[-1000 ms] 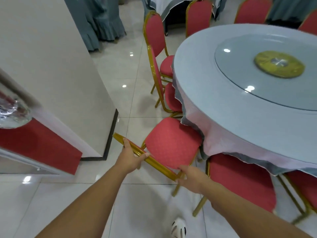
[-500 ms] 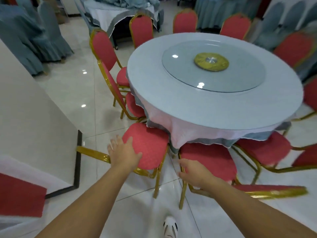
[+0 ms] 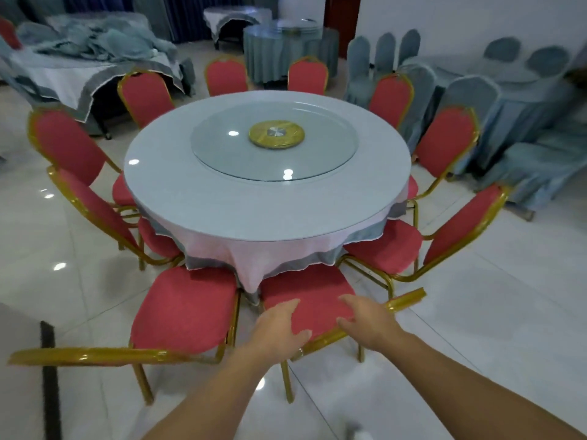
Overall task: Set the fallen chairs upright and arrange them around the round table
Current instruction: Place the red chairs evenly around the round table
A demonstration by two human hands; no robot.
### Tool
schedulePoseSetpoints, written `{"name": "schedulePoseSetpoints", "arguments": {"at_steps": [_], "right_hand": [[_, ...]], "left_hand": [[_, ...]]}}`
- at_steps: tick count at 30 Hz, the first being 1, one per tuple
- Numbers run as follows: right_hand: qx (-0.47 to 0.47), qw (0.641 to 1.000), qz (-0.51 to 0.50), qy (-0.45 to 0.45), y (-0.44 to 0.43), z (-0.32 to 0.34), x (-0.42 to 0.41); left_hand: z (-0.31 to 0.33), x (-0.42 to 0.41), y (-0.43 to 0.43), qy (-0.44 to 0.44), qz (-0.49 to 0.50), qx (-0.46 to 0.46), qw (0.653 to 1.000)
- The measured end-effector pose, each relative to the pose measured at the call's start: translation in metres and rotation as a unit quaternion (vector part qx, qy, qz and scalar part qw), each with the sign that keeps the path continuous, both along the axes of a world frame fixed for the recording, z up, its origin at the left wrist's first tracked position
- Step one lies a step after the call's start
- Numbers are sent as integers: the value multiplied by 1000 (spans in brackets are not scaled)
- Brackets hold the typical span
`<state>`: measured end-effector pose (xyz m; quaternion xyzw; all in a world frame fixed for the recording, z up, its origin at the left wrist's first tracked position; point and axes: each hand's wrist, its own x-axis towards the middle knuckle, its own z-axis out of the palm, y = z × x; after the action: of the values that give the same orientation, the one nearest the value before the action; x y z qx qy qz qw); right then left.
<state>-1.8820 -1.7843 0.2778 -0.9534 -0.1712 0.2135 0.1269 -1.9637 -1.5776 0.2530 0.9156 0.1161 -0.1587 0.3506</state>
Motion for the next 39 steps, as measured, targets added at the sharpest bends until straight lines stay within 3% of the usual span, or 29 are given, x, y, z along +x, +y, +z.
{"name": "schedulePoseSetpoints", "arguments": {"at_steps": [4, 9, 13, 17, 25, 32, 39], "right_hand": [[-12, 1000, -11, 9, -57, -33, 49], [-43, 998, 22, 46, -111, -20, 96], [-96, 987, 102, 78, -150, -42, 140], [-154, 970, 186, 27, -164, -52, 172], [-42, 970, 229, 62, -162, -78, 181], [-78, 971, 224, 17, -159, -84, 180], [-64, 982, 179, 18, -169, -94, 178]], "left_hand": [[-10, 33, -44, 40, -62, 28, 997], [-33, 69, -107, 129, -72, 39, 988], [-45, 96, -140, 152, -44, 30, 987], [-47, 104, -157, 162, 20, 51, 985], [-53, 109, -168, 165, 72, 103, 978], [-55, 113, -167, 131, 50, 124, 982], [-66, 133, -156, 160, 7, 142, 977]]}}
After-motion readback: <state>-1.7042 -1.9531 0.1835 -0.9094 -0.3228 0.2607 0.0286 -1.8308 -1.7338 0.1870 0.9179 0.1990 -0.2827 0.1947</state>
